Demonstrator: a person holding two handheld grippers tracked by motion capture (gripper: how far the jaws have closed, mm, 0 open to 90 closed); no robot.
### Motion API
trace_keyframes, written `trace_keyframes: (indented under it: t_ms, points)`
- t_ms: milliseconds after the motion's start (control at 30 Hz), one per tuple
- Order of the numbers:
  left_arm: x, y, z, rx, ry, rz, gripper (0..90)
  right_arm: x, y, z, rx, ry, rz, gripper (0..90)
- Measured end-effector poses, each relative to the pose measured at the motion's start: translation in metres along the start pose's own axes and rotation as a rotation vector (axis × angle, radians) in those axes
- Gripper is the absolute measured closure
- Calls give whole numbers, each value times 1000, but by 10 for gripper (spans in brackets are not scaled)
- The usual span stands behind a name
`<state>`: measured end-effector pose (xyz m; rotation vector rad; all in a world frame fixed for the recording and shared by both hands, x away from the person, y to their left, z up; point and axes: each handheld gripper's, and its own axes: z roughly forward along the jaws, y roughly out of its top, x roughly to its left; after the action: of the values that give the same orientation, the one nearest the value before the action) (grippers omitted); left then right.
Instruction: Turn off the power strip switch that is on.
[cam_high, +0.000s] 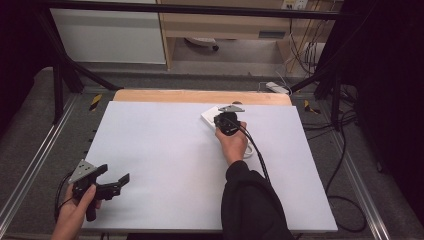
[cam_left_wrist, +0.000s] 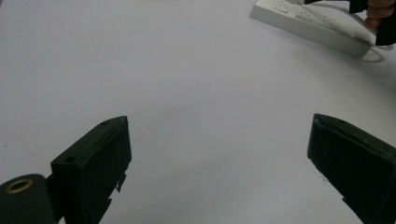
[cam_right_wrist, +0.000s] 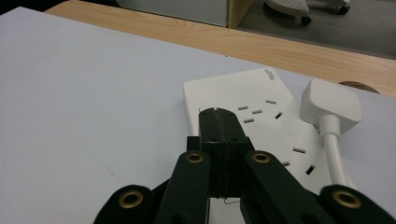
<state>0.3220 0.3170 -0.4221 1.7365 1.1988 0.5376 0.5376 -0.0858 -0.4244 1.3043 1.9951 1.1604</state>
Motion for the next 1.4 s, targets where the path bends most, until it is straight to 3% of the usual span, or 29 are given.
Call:
trace_keyframes:
  t_ms: [667, 1400]
  points:
    - [0, 0, 0, -1, -4, 2, 63, 2, -2, 9, 58, -32, 11, 900]
    - [0, 0, 0, 1, -11, 5, 64, 2, -5, 14, 74, -44, 25, 900]
